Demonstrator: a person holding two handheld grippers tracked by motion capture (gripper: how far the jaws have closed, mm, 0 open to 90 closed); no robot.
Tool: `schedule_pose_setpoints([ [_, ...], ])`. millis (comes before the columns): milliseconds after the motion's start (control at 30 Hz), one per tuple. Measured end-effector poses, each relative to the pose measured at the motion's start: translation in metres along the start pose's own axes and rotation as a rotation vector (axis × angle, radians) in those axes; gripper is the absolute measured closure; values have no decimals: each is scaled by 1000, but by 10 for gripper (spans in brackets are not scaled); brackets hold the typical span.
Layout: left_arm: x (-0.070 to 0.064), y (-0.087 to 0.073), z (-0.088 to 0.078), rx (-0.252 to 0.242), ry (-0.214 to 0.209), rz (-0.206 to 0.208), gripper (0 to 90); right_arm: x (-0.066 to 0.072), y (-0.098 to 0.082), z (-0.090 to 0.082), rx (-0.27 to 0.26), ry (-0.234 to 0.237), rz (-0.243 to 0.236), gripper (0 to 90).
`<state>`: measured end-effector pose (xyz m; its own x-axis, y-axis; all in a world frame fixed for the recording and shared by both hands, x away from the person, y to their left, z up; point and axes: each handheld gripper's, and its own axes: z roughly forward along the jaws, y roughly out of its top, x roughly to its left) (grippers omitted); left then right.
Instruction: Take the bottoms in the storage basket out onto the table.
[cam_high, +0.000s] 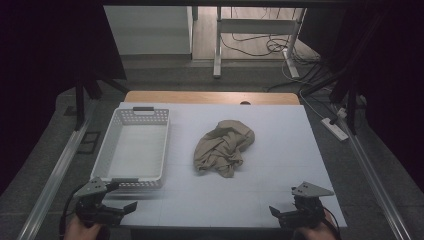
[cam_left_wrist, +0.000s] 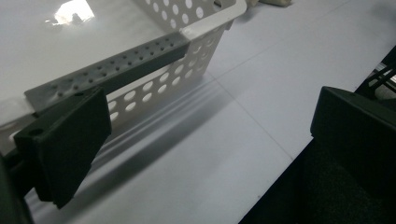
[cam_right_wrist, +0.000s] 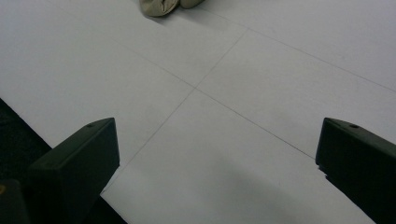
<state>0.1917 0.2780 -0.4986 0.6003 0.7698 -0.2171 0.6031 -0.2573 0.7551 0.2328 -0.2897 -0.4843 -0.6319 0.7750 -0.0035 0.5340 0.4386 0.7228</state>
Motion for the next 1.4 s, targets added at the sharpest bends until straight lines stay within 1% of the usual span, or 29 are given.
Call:
schedule_pose_setpoints([
  [100, 1, -2, -1, 10, 10, 1, 0, 0, 0, 0, -1, 0, 0, 0],
  [200, 2, -3, -2, 5, 6, -3, 0, 0, 0, 0, -1, 0, 0, 0],
  [467, 5, -8, -7, 7, 20, -17, 0, 0, 0, 0, -1, -1, -1, 0],
  [533, 6, -10, -10, 13, 32, -20, 0, 0, 0, 0, -1, -1, -1, 0],
  [733, 9, -13, -15, 16, 40, -33, 0, 0, 0, 0, 1, -1, -3, 0],
  [867, 10, -14, -16, 22, 44, -34, 0, 1, 0, 0, 1, -1, -4, 0],
  [1100, 8, -16, -16, 54, 58, -28, 0, 1, 0, 0, 3, -1, -5, 0],
  [1167, 8, -16, -16, 58, 58, -30, 0, 1, 0, 0, 5, -2, -7, 0],
  [1233, 9, -17, -17, 80, 57, -31, 0, 1, 0, 0, 5, -2, -8, 0],
  [1400, 10, -18, -17, 90, 53, -39, 0, 1, 1, 1, 8, 2, -11, 0],
])
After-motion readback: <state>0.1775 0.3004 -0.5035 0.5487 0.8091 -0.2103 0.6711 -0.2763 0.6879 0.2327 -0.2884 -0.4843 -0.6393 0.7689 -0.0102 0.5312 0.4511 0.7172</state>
